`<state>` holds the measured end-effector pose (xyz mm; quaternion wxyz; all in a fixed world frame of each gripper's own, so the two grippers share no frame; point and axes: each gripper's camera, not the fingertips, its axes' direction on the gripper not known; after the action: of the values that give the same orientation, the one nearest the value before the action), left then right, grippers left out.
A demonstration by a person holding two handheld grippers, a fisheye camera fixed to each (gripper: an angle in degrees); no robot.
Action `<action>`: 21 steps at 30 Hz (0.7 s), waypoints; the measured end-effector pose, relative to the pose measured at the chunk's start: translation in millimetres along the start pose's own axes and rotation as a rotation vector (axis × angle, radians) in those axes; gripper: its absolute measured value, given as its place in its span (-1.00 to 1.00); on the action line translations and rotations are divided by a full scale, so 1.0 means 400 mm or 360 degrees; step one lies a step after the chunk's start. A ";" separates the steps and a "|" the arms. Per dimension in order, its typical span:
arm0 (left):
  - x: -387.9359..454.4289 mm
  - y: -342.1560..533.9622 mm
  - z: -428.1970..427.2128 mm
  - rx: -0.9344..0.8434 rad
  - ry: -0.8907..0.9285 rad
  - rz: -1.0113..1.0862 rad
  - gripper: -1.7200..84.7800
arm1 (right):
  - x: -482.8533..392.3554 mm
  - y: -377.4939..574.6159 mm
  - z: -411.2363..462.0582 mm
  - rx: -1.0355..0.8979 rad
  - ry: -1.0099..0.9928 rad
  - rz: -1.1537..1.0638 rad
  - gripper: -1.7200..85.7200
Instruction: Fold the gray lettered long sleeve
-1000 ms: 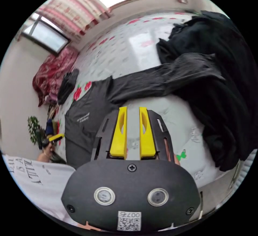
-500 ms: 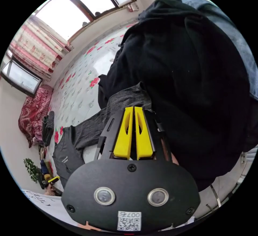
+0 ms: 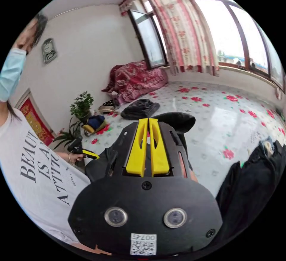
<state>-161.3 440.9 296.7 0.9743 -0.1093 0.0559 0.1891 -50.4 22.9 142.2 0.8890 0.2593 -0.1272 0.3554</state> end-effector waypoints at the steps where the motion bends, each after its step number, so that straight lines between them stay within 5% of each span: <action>1: -0.016 0.016 -0.009 0.0010 0.0005 -0.0020 -0.98 | -0.090 0.000 0.062 -0.0017 -0.0122 -0.0086 -0.97; 7: -0.159 0.178 -0.071 0.0060 0.0032 -0.0166 -0.98 | -0.480 0.172 0.458 -0.0314 -0.0520 -0.0255 -0.96; 14: -0.230 0.284 -0.103 0.0035 0.0087 -0.0157 -0.98 | -0.697 0.522 0.903 -0.1226 -0.0748 -0.0171 -0.93; 21: -0.209 0.246 -0.158 0.0119 0.0127 0.0059 -0.86 | -0.594 0.505 0.764 -0.0993 -0.0499 -0.0101 -0.90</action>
<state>-279.9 485.3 229.3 0.9710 -0.0792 0.1038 0.2003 -373.9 -156.3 374.2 0.9056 0.0303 -0.3566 0.2275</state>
